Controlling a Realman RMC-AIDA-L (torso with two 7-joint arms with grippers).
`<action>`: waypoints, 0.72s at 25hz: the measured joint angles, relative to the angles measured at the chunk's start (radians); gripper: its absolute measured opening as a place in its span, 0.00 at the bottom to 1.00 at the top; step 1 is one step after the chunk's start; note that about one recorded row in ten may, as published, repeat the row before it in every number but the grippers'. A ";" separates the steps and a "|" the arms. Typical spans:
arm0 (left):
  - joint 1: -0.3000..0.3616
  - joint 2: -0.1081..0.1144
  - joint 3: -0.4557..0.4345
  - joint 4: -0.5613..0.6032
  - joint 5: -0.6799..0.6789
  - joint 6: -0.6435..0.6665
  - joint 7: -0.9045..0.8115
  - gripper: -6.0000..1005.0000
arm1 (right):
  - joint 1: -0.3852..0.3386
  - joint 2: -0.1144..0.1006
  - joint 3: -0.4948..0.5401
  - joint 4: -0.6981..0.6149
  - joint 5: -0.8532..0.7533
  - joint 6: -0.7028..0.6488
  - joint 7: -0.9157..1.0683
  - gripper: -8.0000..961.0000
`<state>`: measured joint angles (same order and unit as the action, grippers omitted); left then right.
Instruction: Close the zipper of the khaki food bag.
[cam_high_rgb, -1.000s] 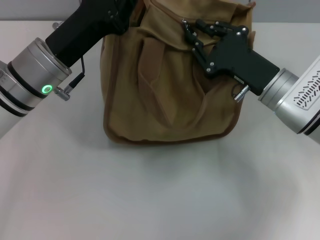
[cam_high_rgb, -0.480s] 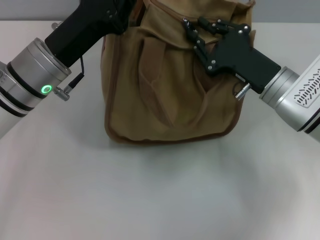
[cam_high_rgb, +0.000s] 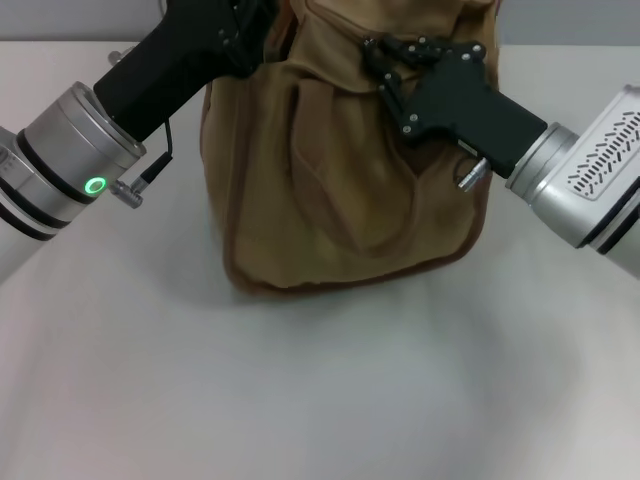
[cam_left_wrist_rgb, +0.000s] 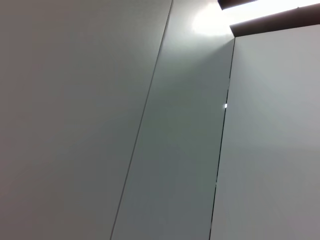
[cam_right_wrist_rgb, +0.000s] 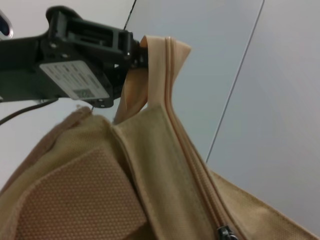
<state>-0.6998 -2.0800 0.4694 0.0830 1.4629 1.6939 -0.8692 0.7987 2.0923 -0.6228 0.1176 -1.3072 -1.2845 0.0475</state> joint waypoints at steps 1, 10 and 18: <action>0.000 0.000 0.000 -0.001 0.000 0.001 0.000 0.03 | 0.002 0.000 0.000 0.000 0.000 0.003 0.000 0.21; -0.001 0.000 0.000 -0.003 0.000 -0.005 0.001 0.03 | 0.004 0.000 0.000 0.001 0.001 0.007 0.001 0.21; 0.000 0.000 0.000 -0.003 -0.003 -0.009 0.001 0.03 | 0.002 0.000 0.009 0.006 0.000 0.007 0.005 0.24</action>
<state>-0.6997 -2.0801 0.4694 0.0797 1.4600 1.6849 -0.8681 0.8011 2.0923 -0.6133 0.1233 -1.3075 -1.2773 0.0522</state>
